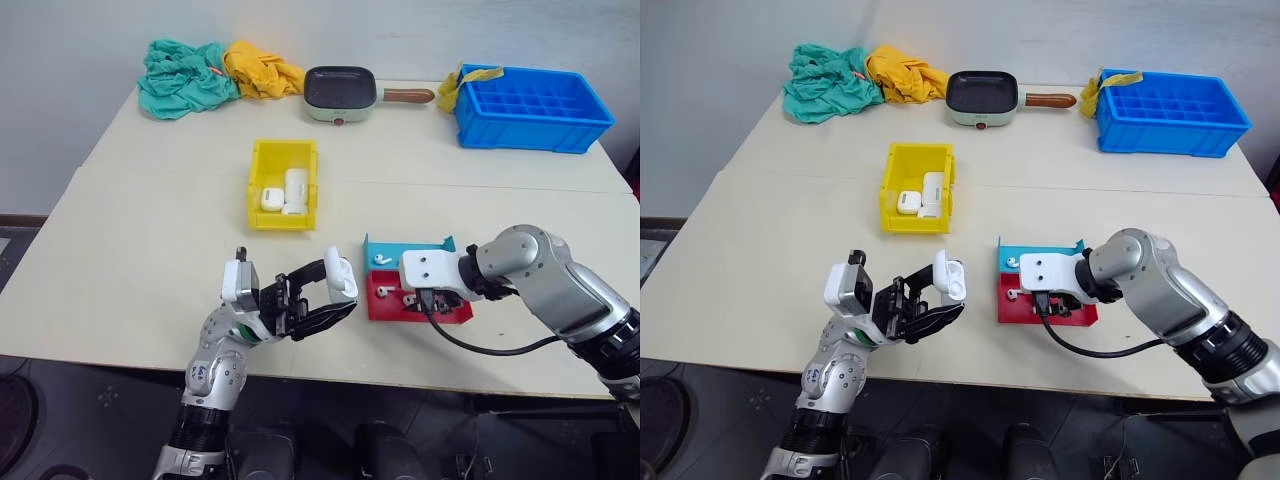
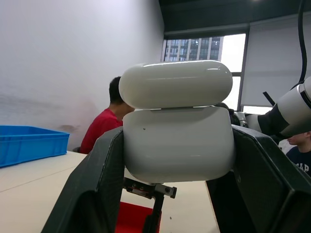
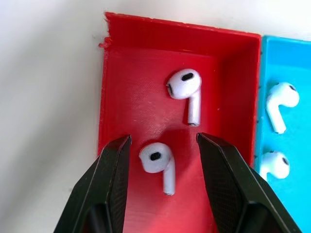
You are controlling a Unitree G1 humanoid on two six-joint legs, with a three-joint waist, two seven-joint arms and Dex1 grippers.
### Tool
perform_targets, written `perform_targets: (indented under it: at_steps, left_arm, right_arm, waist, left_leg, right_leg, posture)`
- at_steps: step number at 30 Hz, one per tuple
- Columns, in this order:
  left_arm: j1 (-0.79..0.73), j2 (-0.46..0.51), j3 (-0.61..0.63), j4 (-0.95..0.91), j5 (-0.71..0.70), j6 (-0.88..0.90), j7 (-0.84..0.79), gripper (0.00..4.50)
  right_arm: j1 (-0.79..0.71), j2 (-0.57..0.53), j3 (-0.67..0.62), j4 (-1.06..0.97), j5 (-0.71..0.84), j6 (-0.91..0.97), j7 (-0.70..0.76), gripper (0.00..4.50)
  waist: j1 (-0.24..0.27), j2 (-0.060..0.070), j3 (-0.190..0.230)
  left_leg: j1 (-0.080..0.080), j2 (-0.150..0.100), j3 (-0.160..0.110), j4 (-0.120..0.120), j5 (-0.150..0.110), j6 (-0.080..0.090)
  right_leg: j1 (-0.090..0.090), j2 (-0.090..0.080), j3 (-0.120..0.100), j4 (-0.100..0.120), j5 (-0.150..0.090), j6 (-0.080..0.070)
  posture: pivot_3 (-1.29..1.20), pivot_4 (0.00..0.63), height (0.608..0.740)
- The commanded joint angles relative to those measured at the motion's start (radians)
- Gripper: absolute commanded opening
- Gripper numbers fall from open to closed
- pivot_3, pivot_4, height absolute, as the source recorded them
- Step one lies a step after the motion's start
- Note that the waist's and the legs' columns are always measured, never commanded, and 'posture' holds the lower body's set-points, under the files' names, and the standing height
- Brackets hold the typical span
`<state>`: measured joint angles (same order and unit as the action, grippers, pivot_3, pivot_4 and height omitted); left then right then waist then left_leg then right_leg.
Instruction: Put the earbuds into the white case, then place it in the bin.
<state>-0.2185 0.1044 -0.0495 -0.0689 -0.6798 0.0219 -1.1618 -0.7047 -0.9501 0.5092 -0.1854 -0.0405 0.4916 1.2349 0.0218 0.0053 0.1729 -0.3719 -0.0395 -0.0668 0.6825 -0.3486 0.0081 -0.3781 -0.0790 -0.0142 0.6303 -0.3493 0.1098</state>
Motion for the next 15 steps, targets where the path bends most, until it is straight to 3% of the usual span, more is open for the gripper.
perform_targets:
  at_steps: [1, 15]
  left_arm:
    - [0.010, 0.012, 0.001, -0.045, -0.006, -0.007, 0.003, 2.80]
    - [0.009, 0.027, 0.005, -0.046, -0.017, -0.004, 0.011, 2.80]
  right_arm:
    - [-0.016, 0.013, 0.002, 0.012, -0.035, -0.036, 0.031, 2.17]
    - [-0.009, 0.038, -0.012, 0.059, -0.091, -0.083, 0.095, 2.17]
  waist:
    - [-0.001, 0.000, 0.000]
    - [-0.001, 0.000, 0.000]
  left_leg:
    - [0.000, 0.000, 0.000, 0.000, 0.000, 0.000]
    - [0.000, 0.000, 0.000, 0.000, 0.000, 0.000]
  right_leg:
    - [0.000, 0.000, 0.000, 0.000, 0.000, 0.000]
    - [0.000, 0.000, 0.000, 0.000, 0.000, 0.000]
  posture:
    - [0.00, 0.150, 0.740]
    - [0.00, 0.150, 0.740]
